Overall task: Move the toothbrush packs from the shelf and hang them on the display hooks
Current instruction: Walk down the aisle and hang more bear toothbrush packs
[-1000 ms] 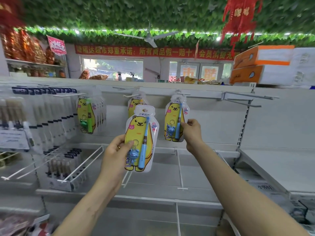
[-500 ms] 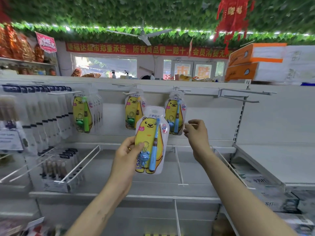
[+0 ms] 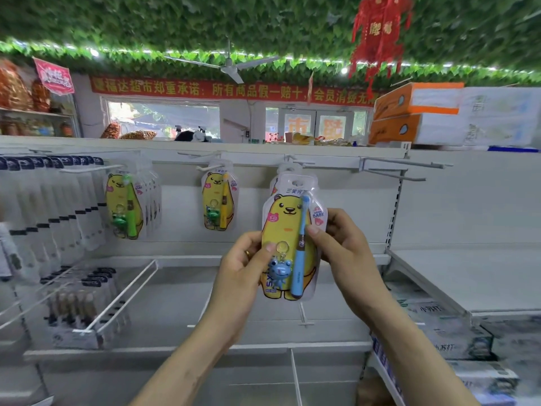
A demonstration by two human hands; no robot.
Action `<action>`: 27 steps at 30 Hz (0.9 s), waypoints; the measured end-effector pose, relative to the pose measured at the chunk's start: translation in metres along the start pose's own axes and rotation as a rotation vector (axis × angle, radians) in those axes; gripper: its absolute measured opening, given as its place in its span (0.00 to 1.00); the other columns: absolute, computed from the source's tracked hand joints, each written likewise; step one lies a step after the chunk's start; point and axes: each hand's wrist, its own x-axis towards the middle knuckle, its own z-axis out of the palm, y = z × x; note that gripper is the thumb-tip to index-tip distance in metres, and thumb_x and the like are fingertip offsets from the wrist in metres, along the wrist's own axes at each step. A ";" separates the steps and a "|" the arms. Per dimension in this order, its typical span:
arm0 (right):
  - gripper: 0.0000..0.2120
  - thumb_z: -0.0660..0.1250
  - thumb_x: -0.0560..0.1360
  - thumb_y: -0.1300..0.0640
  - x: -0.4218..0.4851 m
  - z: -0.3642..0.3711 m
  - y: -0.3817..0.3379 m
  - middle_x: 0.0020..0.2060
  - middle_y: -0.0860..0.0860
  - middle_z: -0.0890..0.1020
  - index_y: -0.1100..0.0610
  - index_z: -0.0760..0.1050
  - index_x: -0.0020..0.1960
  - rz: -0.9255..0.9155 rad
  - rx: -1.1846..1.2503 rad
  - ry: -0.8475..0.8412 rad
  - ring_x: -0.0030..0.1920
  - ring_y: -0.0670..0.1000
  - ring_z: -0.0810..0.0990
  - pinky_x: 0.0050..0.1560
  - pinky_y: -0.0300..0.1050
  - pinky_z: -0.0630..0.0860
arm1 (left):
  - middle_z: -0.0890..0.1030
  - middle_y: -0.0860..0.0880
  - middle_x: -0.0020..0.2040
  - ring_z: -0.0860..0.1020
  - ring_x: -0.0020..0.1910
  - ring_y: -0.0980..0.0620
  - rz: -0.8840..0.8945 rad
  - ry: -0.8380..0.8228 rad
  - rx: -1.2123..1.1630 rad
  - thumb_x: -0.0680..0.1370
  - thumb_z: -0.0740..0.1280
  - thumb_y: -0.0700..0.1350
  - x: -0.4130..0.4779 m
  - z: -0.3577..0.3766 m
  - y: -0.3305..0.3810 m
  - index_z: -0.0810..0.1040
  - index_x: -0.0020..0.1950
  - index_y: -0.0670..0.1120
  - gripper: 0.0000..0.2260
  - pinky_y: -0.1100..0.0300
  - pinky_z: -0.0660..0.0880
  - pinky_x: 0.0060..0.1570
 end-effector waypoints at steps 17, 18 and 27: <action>0.06 0.69 0.83 0.57 0.051 -0.009 0.027 0.52 0.52 0.87 0.56 0.78 0.59 0.061 0.001 0.052 0.55 0.55 0.87 0.50 0.51 0.84 | 0.88 0.50 0.44 0.86 0.42 0.53 0.036 0.051 0.218 0.85 0.66 0.46 0.056 0.008 -0.009 0.83 0.53 0.45 0.08 0.60 0.82 0.38; 0.06 0.70 0.83 0.57 0.058 -0.009 0.033 0.51 0.52 0.87 0.56 0.78 0.58 0.064 -0.021 0.070 0.54 0.54 0.87 0.48 0.50 0.84 | 0.87 0.50 0.44 0.86 0.41 0.55 0.038 0.060 0.245 0.85 0.66 0.46 0.064 0.008 -0.012 0.83 0.53 0.46 0.08 0.61 0.81 0.37; 0.13 0.73 0.79 0.48 0.127 -0.007 0.080 0.46 0.55 0.85 0.58 0.77 0.49 0.151 -0.224 0.137 0.50 0.56 0.87 0.50 0.63 0.85 | 0.85 0.53 0.39 0.85 0.39 0.51 0.080 0.082 0.686 0.84 0.65 0.56 0.148 -0.004 -0.041 0.82 0.48 0.51 0.12 0.42 0.84 0.45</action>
